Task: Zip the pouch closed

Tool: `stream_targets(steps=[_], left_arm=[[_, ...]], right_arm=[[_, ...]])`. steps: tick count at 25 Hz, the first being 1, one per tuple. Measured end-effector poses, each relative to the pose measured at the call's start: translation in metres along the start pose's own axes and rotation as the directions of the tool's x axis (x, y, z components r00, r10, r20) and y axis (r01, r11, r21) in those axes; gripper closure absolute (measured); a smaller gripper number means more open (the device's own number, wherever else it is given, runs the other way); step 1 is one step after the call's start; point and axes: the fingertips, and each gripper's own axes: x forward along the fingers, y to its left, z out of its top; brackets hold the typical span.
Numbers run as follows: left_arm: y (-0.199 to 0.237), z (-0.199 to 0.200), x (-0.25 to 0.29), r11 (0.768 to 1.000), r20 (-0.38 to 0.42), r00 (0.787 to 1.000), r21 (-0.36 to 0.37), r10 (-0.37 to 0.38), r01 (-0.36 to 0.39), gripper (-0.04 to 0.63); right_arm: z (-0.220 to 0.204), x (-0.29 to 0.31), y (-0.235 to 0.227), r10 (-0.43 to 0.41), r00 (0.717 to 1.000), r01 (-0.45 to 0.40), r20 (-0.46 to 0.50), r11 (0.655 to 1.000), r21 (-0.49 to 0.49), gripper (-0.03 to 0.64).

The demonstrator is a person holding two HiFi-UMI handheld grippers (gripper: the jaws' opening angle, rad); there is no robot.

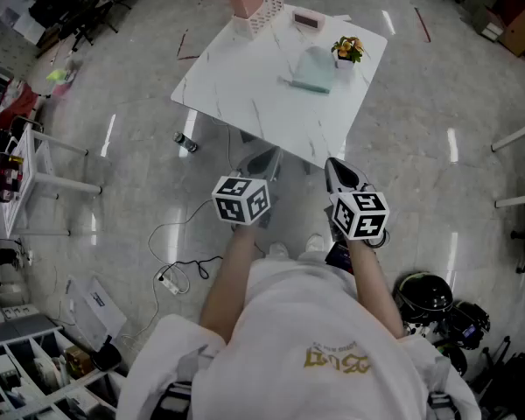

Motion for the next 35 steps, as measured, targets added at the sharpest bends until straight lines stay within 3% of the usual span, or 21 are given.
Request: stream_targets(steps=[9,12,13,14,15,16,18,21,28,35], left_arm=[[-0.022,-0.005,0.019,0.999,0.006,0.999,-0.021,0.049,-0.049,0.577],[-0.028,-0.008,0.025,0.999,0.006,1.000,-0.010,0.031,-0.031,0.577],[-0.032,-0.007,0.028,1.000,0.006,1.000,0.000,0.008,-0.008,0.542],[-0.035,-0.006,0.031,1.000,0.004,1.000,0.005,-0.015,0.015,0.423],[-0.035,-0.005,0.033,1.000,0.003,1.000,0.003,-0.028,0.028,0.365],[-0.034,-0.005,0.035,1.000,0.005,1.000,-0.006,-0.028,0.028,0.362],[-0.031,-0.005,0.037,0.999,0.004,1.000,-0.031,-0.015,0.015,0.350],[-0.026,-0.003,0.039,1.000,-0.002,1.000,-0.026,0.018,-0.018,0.387],[0.004,0.009,0.040,0.999,0.003,0.999,-0.002,0.054,-0.054,0.402],[0.051,0.023,0.072,1.000,-0.013,1.000,0.004,0.014,-0.014,0.407]], right_arm=[[0.007,-0.018,-0.041,0.004,1.000,-0.004,-0.011,1.000,-0.024,0.604],[0.010,-0.019,-0.045,0.034,0.999,-0.034,0.033,0.999,-0.016,0.604],[0.012,-0.018,-0.044,0.055,0.997,-0.054,0.047,0.998,-0.025,0.604],[0.013,-0.015,-0.042,0.076,0.996,-0.074,0.052,0.997,-0.037,0.569],[0.013,-0.012,-0.039,0.091,0.995,-0.089,0.046,0.995,-0.048,0.498],[0.012,-0.009,-0.038,0.097,0.995,-0.095,0.037,0.994,-0.055,0.463],[0.010,-0.008,-0.040,0.087,0.996,-0.086,0.024,0.995,-0.058,0.455],[0.010,-0.004,-0.041,0.085,0.996,-0.084,0.010,0.996,-0.042,0.454],[0.015,0.021,-0.042,0.080,0.997,-0.080,0.001,0.997,-0.020,0.462],[0.020,0.073,-0.050,0.019,1.000,-0.019,-0.010,1.000,-0.017,0.465]])
